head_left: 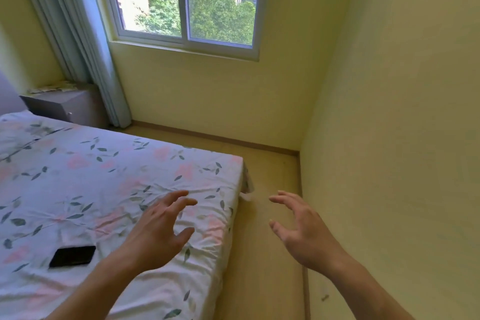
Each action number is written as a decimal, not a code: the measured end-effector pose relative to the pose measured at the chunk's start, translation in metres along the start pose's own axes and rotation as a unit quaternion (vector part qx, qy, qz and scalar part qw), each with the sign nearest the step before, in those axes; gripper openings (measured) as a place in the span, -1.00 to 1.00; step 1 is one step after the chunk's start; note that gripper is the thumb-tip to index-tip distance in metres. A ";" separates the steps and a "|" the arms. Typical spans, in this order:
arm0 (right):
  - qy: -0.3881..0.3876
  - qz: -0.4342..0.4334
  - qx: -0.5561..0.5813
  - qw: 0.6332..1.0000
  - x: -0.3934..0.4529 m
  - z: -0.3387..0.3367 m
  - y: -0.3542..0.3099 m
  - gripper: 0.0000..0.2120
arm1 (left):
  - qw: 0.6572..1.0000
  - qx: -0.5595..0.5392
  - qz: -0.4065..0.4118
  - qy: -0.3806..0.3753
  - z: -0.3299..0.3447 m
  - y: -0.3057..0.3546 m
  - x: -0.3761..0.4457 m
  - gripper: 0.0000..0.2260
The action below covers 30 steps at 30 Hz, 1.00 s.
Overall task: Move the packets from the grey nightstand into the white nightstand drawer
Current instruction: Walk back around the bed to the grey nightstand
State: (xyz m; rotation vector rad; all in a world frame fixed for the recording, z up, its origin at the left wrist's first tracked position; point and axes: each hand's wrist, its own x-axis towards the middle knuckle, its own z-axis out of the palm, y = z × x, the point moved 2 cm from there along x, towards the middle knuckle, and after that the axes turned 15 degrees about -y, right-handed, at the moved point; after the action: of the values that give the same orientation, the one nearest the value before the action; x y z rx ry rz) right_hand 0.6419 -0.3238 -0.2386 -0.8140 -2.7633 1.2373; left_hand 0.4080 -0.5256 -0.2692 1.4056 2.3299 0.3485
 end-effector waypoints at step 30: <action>-0.098 -0.084 -0.006 0.992 0.585 -0.347 0.147 -0.51 | 0.993 -0.046 -0.067 0.082 -0.164 0.056 0.602 -0.56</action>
State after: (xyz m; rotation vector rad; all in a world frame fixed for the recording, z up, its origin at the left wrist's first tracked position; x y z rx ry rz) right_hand 0.2757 0.2676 -0.2193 -0.4711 -2.9194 1.3353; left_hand 0.1269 0.0323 -0.2236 1.2096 2.4890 0.5422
